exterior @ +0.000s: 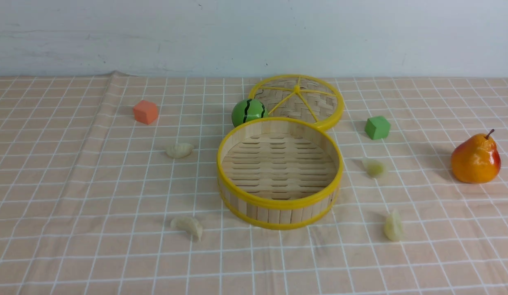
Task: Put the dumplings into the steamer on the table with the brown tablecloth.
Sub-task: 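Reach for and grasp a dumpling on the table with the left gripper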
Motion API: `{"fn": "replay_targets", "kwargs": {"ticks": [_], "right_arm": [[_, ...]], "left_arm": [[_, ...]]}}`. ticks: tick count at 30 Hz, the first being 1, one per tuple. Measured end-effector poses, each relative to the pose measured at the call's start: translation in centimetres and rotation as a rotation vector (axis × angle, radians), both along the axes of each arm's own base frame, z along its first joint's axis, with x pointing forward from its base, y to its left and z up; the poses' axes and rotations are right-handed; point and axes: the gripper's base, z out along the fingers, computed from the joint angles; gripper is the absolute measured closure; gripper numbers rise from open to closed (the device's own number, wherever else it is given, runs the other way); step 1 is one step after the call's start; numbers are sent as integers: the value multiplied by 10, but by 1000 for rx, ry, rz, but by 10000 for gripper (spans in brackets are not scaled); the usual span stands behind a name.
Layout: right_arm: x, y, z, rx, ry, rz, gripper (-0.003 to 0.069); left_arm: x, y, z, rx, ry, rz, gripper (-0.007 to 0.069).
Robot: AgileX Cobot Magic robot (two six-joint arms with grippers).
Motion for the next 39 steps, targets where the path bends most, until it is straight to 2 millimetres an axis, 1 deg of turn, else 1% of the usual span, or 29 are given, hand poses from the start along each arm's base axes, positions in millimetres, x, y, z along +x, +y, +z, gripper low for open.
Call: {"fn": "replay_targets", "kwargs": {"ticks": [18, 31, 34, 37, 39], "right_arm": [[0, 0, 0, 0, 0, 0, 420], [0, 0, 0, 0, 0, 0, 420], [0, 0, 0, -6, -1, 0, 420], [0, -1, 1, -17, -14, -1, 420], [2, -1, 3, -28, -56, -2, 420]], "left_arm": [[0, 0, 0, 0, 0, 0, 386], [0, 1, 0, 36, -5, -3, 386], [1, 1, 2, 33, -29, -2, 386], [2, 1, 7, 26, -89, 0, 386], [4, 1, 17, 15, -192, 4, 386]]}}
